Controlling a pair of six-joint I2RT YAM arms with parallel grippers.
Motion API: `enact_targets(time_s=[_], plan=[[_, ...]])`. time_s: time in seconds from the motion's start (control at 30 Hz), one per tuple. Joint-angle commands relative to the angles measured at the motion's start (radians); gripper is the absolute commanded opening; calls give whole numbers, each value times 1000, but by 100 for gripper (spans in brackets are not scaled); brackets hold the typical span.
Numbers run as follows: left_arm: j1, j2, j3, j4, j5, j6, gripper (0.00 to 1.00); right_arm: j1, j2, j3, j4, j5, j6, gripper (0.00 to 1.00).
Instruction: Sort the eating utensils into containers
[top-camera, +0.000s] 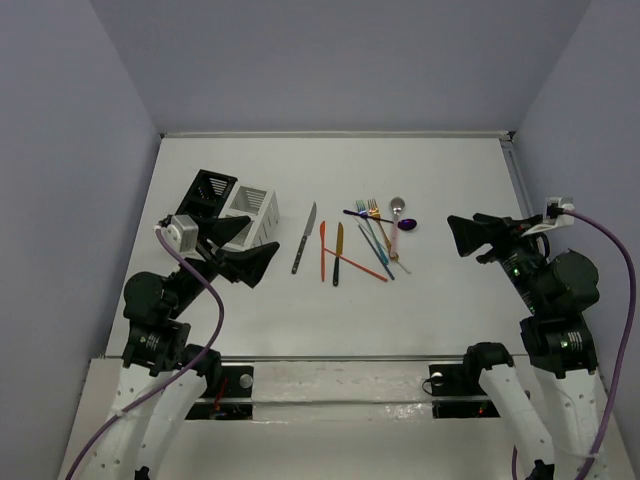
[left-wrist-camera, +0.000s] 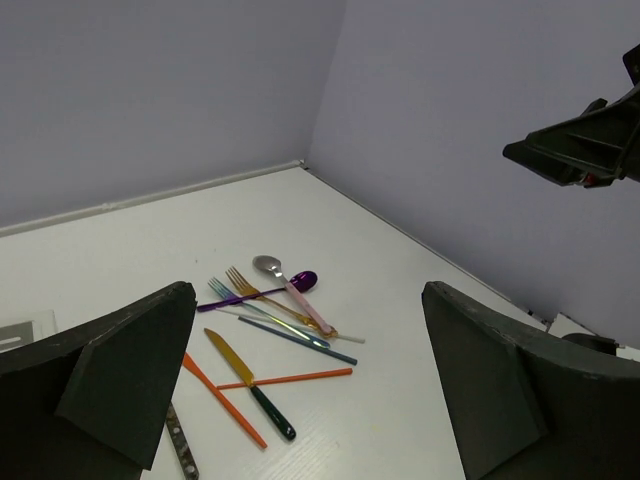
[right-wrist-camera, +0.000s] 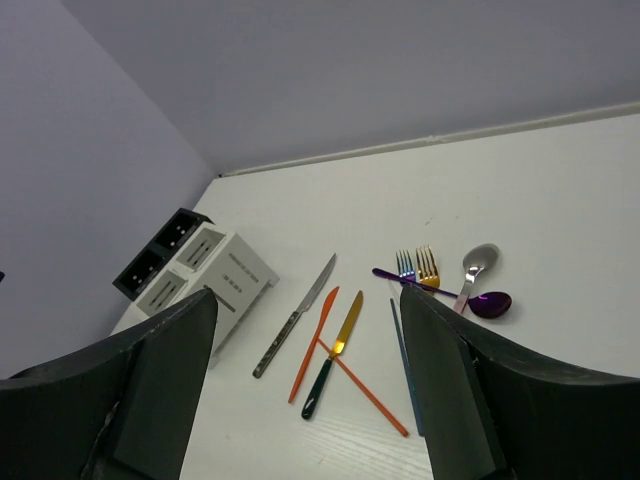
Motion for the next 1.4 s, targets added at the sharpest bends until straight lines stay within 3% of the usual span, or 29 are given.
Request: enact_targets(time_s=[0.0,0.43,0.57,0.63,0.9,1.03,1.13,1.17,1.37], plan=[[-3,7,50,15,9,15,99,-4,4,33,6,-13,-9,77],[-3,8,41,34,27,1,99,-4,21,27,5,-14,-2,70],[-3,19,40,44,36,-21,99,-4,33,29,2,-22,2,60],[-3,26,38,52,47,-31,99,-4,50,32,-5,-39,-8,50],[-3,45,38,52,55,-40,96,6,272,29,-23,-223,-18,44],[-3,71,46,37,56,-34,93,120,350,11,6,-140,-17,44],[-3,85,50,24,49,-29,92,340,457,23,25,31,-20,47],[-3,86,52,11,32,-23,93,443,535,46,29,120,-23,47],[6,54,73,-55,-129,1,97,657,827,159,84,271,-8,52]])
